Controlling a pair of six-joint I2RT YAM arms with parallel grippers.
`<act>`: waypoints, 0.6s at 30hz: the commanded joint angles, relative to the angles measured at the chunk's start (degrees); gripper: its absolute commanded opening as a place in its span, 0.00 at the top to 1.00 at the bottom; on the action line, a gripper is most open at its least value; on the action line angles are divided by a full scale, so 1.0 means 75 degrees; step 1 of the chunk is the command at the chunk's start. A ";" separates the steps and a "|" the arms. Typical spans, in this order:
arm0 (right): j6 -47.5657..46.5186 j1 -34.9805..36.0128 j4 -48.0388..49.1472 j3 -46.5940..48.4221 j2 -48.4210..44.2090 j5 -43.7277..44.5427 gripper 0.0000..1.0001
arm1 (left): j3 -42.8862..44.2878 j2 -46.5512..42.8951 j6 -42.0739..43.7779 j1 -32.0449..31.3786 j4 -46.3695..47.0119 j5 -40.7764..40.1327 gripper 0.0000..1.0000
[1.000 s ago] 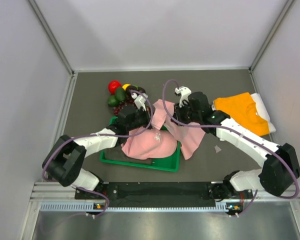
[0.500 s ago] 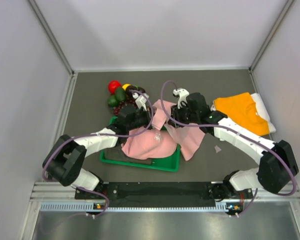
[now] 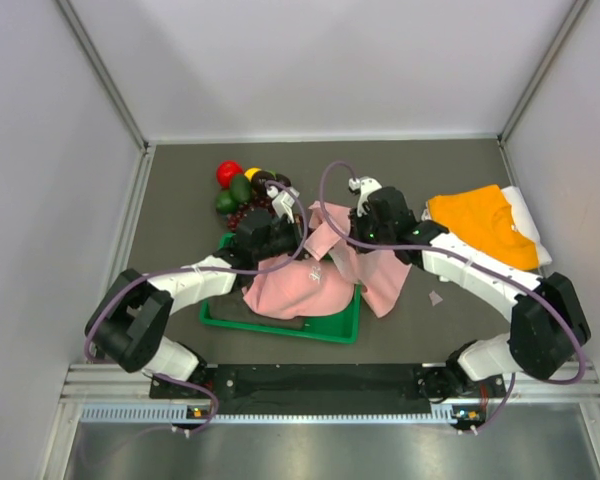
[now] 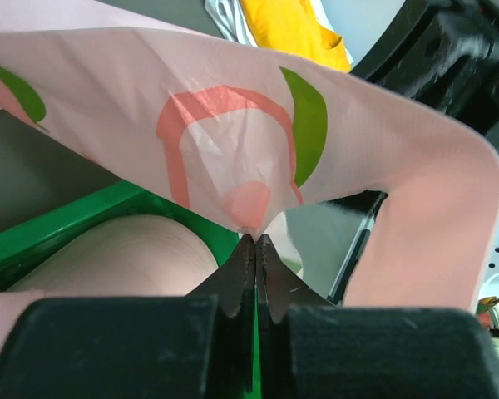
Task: Place the fruits into the plastic bag
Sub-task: Expand the plastic bag at the center of the board.
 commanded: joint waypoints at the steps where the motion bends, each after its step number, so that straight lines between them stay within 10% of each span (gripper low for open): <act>1: 0.0044 -0.0525 -0.0453 0.0699 -0.0094 0.0889 1.00 | 0.0022 -0.0562 0.0246 0.0029 -0.0290 -0.0236 1.00; 18: -0.0414 -0.3386 -0.2153 0.4671 0.1651 0.1837 1.00 | -0.0636 -0.3750 0.0140 0.1318 -0.3429 -0.0975 1.00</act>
